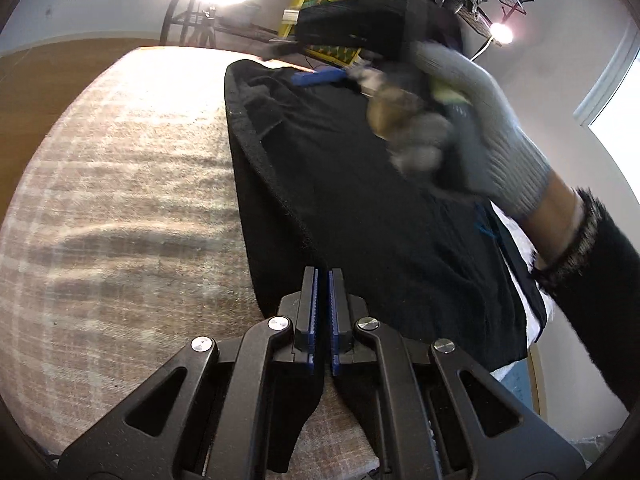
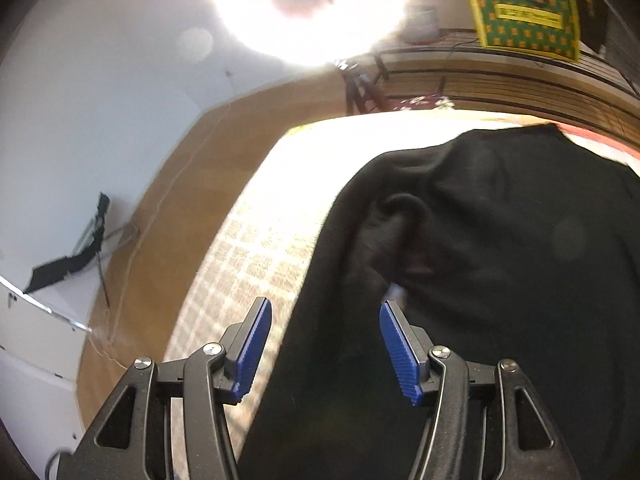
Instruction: Fold large clothes
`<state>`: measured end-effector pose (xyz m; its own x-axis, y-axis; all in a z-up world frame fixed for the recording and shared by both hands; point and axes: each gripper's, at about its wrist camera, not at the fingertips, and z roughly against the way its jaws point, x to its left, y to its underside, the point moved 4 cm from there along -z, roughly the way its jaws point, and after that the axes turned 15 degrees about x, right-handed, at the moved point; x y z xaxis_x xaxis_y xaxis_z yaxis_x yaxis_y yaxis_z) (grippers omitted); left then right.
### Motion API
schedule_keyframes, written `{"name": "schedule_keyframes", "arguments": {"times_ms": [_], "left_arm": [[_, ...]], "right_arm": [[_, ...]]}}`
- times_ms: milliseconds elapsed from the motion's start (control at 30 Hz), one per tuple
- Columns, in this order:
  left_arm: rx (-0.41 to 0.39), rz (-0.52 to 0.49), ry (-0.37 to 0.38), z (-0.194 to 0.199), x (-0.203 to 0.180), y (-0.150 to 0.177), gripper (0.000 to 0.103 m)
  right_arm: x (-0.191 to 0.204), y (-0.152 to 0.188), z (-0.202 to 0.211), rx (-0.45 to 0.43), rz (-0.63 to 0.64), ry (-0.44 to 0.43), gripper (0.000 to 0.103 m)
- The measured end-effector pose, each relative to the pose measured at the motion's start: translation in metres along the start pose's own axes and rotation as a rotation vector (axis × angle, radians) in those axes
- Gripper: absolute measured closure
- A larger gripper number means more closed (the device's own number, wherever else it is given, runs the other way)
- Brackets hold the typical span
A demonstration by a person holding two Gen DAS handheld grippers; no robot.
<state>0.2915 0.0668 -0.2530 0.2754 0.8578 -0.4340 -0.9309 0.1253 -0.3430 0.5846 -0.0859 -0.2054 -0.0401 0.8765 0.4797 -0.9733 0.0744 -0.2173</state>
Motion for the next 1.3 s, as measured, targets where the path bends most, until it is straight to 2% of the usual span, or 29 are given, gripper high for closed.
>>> {"name": "schedule_keyframes", "arguments": {"times_ms": [267,400,467,500,533,700,933,1133,1300], "left_arm": [[0.023,-0.041,-0.019,-0.015,-0.008,0.007,0.1],[0.035,-0.044,-0.023,-0.022,-0.01,0.008,0.1],[0.04,-0.046,-0.027,-0.025,-0.011,0.007,0.1],[0.041,-0.048,-0.029,-0.026,-0.012,0.008,0.1],[0.04,-0.05,-0.028,-0.025,-0.013,0.009,0.1],[0.045,-0.065,-0.022,-0.025,-0.019,0.006,0.101],[0.092,-0.117,-0.017,-0.032,-0.048,0.0,0.101],[0.137,-0.216,-0.029,-0.052,-0.094,-0.003,0.102],[0.191,-0.254,-0.051,-0.078,-0.124,0.002,0.102]], "right_arm": [[0.022,-0.042,-0.055,0.078,0.018,0.114,0.045],[0.025,-0.05,-0.067,0.109,0.049,0.208,0.067],[0.021,-0.051,-0.072,0.118,0.059,0.247,0.085],[0.018,-0.05,-0.07,0.117,0.058,0.252,0.097],[0.015,-0.049,-0.066,0.108,0.05,0.248,0.1],[0.004,-0.051,-0.038,0.039,0.028,0.216,0.102],[-0.019,-0.04,0.007,-0.031,0.01,0.152,0.102],[-0.072,-0.017,0.035,-0.07,-0.048,0.113,0.102],[-0.119,-0.002,0.029,-0.047,-0.131,0.127,0.103]]}}
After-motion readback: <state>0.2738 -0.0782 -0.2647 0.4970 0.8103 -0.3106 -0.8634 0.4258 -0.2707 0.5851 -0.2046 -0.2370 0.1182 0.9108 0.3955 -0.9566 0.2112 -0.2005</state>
